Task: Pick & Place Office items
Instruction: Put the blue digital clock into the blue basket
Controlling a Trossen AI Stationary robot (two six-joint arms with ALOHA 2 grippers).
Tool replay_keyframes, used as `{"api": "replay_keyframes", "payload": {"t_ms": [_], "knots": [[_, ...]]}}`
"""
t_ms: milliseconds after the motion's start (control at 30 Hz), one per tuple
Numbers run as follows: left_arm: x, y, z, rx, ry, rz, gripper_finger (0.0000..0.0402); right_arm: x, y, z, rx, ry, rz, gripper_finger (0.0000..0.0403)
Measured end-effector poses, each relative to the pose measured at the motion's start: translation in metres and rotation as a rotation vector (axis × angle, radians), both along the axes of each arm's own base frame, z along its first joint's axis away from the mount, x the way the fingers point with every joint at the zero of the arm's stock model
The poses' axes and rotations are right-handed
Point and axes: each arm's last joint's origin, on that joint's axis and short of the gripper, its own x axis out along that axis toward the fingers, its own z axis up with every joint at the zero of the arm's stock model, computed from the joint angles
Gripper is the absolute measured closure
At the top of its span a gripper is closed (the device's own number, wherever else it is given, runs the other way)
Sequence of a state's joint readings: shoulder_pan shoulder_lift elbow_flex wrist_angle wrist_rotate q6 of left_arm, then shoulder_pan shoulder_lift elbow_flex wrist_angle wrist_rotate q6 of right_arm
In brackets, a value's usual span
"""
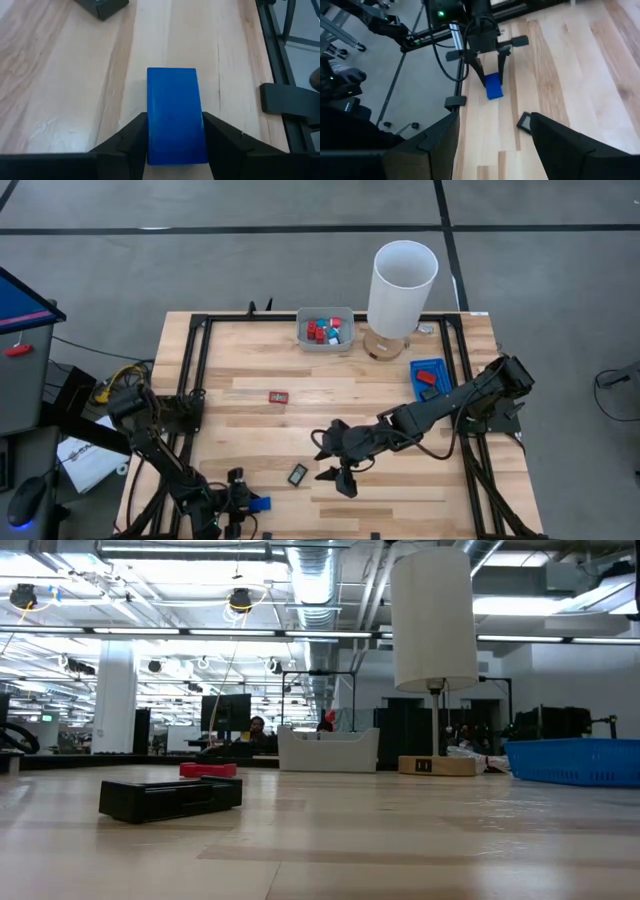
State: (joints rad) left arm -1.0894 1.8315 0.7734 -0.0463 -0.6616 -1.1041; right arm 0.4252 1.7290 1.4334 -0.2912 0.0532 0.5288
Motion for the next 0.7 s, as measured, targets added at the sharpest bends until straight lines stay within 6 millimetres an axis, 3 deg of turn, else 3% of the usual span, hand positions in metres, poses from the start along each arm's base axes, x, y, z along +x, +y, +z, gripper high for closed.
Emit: {"api": "replay_keyframes", "payload": {"t_ms": [133,300,467,700], "knots": [[0.003,0.013,0.02,0.045,-0.039,0.013,0.0243,0.003,0.001,0.005,-0.012,-0.075,0.026,0.0168],[0.013,0.033,0.069,-0.052,-0.126,-0.012,0.0239,0.007,0.001,0.023,-0.087,-0.168,0.082,0.0168],[0.021,0.068,0.12,-0.311,-0.237,-0.102,0.025,0.007,-0.001,0.047,-0.266,-0.233,0.186,0.0168],[0.024,0.116,0.172,-0.551,-0.465,-0.116,0.0235,0.002,-0.001,0.07,-0.511,-0.28,0.223,0.0168]]}}
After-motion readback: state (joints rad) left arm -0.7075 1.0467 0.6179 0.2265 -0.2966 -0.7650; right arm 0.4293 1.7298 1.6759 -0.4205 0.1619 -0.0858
